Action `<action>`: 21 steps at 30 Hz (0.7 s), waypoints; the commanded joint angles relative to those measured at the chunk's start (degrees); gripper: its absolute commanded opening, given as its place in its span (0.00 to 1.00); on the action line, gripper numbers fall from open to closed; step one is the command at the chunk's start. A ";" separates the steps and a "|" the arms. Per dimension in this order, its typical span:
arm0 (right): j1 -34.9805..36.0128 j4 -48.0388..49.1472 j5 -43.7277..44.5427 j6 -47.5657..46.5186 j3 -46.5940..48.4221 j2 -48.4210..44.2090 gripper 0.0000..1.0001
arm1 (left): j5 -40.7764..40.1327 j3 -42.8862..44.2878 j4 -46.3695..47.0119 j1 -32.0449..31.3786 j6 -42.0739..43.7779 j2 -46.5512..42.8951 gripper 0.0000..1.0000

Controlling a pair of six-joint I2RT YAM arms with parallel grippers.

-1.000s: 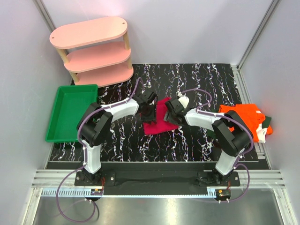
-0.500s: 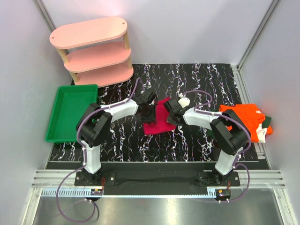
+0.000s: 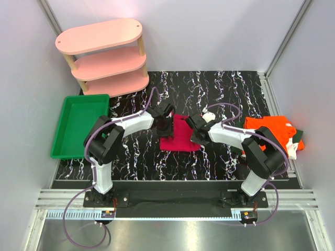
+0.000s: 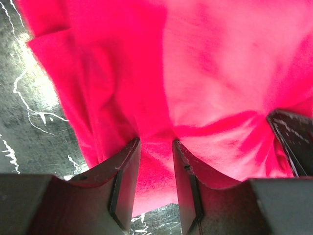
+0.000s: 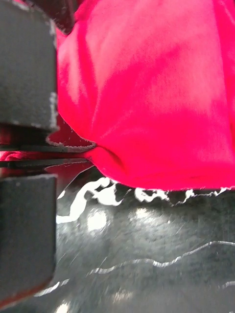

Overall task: Fold and stack the t-shirts
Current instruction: Smooth out wrinkles on the folded tshirt, then put the neatly folded tshirt into the corner of the board with the right arm

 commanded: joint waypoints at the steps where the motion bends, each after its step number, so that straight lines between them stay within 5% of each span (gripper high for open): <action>1: 0.54 -12.95 5.56 -6.47 4.86 -2.86 0.00 | -1.15 -1.64 -1.74 0.34 0.06 -1.01 0.40; 17: 0.54 -15.77 8.20 -11.30 10.31 -4.97 0.00 | -2.98 -4.01 -1.83 0.34 -0.64 -5.30 0.40; 21: -0.07 -18.14 12.86 -16.40 15.67 -6.98 0.00 | -6.76 -5.86 -1.74 0.78 -2.22 -9.97 0.50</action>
